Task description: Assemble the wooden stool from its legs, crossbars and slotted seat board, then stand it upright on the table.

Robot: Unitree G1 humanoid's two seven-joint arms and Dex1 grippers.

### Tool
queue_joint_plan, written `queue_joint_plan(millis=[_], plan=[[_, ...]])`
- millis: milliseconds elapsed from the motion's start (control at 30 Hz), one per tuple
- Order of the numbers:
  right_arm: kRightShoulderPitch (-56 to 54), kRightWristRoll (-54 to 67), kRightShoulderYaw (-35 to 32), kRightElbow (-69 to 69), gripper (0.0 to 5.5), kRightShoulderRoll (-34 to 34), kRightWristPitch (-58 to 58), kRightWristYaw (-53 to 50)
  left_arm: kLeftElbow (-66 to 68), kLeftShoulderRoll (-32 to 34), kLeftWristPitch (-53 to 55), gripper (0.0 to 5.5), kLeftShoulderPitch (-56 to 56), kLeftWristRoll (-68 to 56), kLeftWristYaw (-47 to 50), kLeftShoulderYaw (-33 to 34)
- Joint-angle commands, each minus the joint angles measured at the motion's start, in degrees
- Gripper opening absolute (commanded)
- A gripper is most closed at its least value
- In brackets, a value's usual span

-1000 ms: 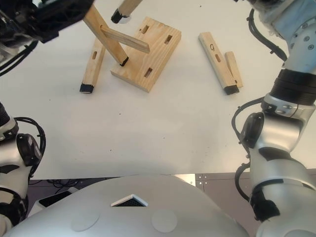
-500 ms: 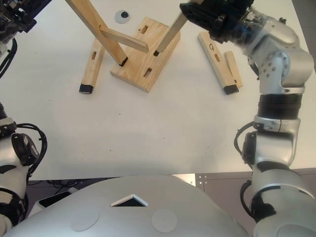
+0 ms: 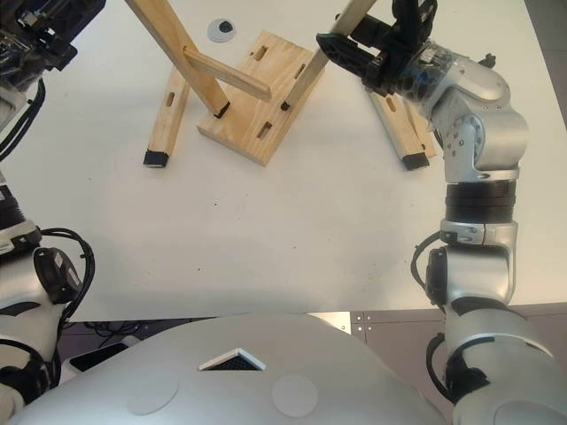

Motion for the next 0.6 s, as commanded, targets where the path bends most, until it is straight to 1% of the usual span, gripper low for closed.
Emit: queue_joint_plan(millis=[33, 233, 500, 600], plan=[[0.38, -1.21, 0.84, 0.95, 2.12, 1.54, -0.05, -0.51, -0.48, -0.65, 1.62, 3.87, 0.55, 0.08, -0.01, -1.61], [0.56, -2.12, 1.23, 1.36, 2.12, 1.87, -0.19, -0.05, -0.45, -1.4, 1.8, 3.87, 0.23, 0.39, 0.35, -2.2], [2.72, -1.79, 3.24, -0.84, 2.12, 1.1, 1.05, 1.97, 5.45, -5.52, 0.91, 2.55, -4.52, 2.63, 3.38, -4.02], [3.91, 0.08, 2.51, -3.15, 2.08, 1.69, 3.16, 1.58, 2.59, -6.16, 4.49, 2.12, -2.75, 3.12, 7.08, -4.84]])
